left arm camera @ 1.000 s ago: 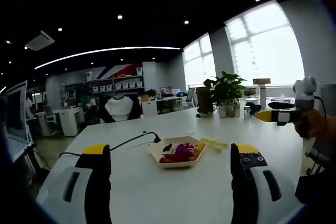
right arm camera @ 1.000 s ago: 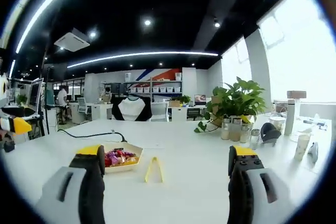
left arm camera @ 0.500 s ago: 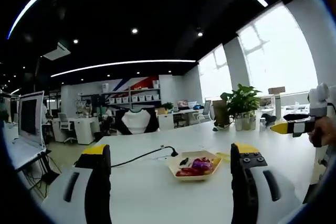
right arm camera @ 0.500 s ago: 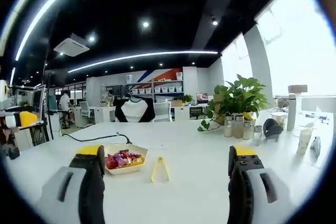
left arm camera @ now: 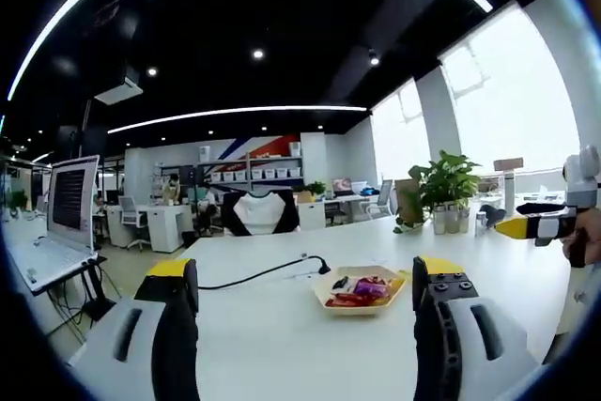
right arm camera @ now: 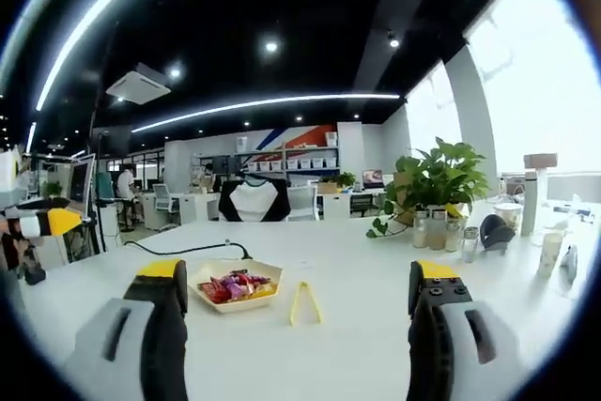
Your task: Place the target food into the container with the food tongs after gripping and lifting it, then release it inside without dropping or visibly crushing the food.
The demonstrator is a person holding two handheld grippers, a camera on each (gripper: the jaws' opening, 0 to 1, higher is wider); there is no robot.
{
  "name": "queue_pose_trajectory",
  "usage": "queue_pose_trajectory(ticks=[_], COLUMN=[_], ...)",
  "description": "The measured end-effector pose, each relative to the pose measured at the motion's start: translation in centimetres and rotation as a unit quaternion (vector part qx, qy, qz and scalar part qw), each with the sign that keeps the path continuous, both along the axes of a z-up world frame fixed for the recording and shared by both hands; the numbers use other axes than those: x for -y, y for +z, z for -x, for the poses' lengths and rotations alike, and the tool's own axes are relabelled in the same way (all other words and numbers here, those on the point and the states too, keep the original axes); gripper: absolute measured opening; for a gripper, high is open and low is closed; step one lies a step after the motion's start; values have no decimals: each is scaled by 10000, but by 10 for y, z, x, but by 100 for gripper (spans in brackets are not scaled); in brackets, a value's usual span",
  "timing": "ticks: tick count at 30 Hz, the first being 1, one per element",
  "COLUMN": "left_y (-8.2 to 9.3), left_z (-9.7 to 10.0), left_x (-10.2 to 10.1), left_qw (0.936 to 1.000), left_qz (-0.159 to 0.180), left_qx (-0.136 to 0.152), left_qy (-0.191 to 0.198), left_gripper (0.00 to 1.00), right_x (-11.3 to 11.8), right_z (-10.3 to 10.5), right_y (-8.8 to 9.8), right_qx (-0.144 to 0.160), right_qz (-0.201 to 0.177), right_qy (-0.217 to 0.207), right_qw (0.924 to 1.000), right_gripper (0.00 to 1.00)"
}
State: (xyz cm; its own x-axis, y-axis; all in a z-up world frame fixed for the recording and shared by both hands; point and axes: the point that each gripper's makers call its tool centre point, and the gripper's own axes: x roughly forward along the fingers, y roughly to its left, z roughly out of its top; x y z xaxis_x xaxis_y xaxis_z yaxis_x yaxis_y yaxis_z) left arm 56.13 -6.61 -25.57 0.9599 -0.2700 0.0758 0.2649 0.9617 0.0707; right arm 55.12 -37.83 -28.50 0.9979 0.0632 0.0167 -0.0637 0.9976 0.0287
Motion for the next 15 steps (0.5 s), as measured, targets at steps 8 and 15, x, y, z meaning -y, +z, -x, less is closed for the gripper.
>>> queue_pose_trajectory(ticks=[8, 15], left_y=[0, 1], left_z=[2, 1], left_x=[1, 5], left_qw=[10000, 9999], left_qz=[24, 39], left_qx=[36, 91], left_qy=[58, 19], left_gripper=[100, 100], right_x=[4, 4], right_z=[3, 4], right_y=[-6, -22], right_qx=[-41, -204], right_qz=[-32, -82], right_qy=[-43, -44], right_qw=[10000, 9997], right_gripper=[99, 99])
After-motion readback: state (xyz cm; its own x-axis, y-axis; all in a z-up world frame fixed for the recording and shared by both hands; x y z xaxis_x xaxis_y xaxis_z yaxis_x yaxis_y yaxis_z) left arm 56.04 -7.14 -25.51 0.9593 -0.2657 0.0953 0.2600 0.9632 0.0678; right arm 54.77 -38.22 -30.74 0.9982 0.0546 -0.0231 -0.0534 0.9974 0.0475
